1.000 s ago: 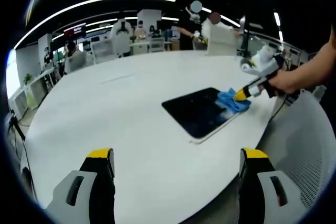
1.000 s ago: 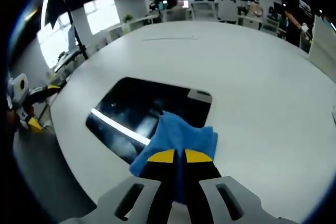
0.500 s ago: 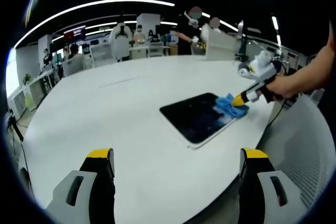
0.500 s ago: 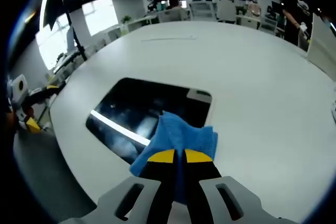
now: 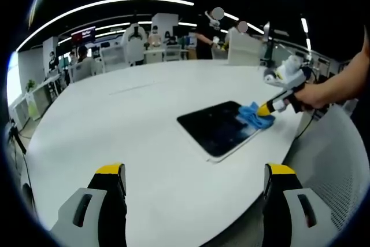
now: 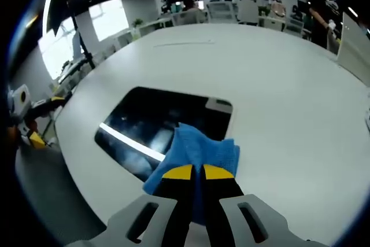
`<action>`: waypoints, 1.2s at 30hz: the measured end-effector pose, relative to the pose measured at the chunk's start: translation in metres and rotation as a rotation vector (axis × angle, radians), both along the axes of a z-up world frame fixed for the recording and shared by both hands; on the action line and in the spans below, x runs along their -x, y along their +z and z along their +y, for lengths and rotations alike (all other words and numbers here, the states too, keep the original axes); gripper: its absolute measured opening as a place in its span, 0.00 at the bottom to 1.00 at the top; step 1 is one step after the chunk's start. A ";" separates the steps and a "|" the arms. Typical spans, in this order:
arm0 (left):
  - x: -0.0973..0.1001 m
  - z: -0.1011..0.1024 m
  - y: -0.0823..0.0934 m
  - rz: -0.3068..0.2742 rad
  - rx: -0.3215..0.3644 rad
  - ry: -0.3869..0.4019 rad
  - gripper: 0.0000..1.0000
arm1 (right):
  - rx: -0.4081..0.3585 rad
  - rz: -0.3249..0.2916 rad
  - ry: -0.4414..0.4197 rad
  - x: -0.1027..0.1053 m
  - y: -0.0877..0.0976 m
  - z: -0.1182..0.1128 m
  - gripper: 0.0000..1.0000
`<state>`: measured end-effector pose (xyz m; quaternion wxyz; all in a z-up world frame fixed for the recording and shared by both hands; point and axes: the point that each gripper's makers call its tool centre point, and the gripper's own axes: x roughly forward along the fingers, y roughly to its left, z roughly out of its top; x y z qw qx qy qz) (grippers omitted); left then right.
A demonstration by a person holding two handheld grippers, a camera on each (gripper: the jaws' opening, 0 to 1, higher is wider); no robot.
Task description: Wipe the mirror surface with the cleaning cloth until all visible marks leave the cleaned area.
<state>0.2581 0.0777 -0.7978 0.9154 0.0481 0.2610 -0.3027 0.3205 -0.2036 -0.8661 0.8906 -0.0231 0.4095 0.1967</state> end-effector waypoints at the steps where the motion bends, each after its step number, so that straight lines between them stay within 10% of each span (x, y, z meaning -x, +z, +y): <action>1: 0.000 0.000 0.000 0.000 0.000 0.000 0.99 | 0.000 0.001 -0.001 0.000 0.000 0.000 0.00; 36: 0.001 0.000 -0.001 0.004 -0.008 -0.007 0.99 | -0.021 0.014 -0.020 -0.001 0.000 0.011 0.00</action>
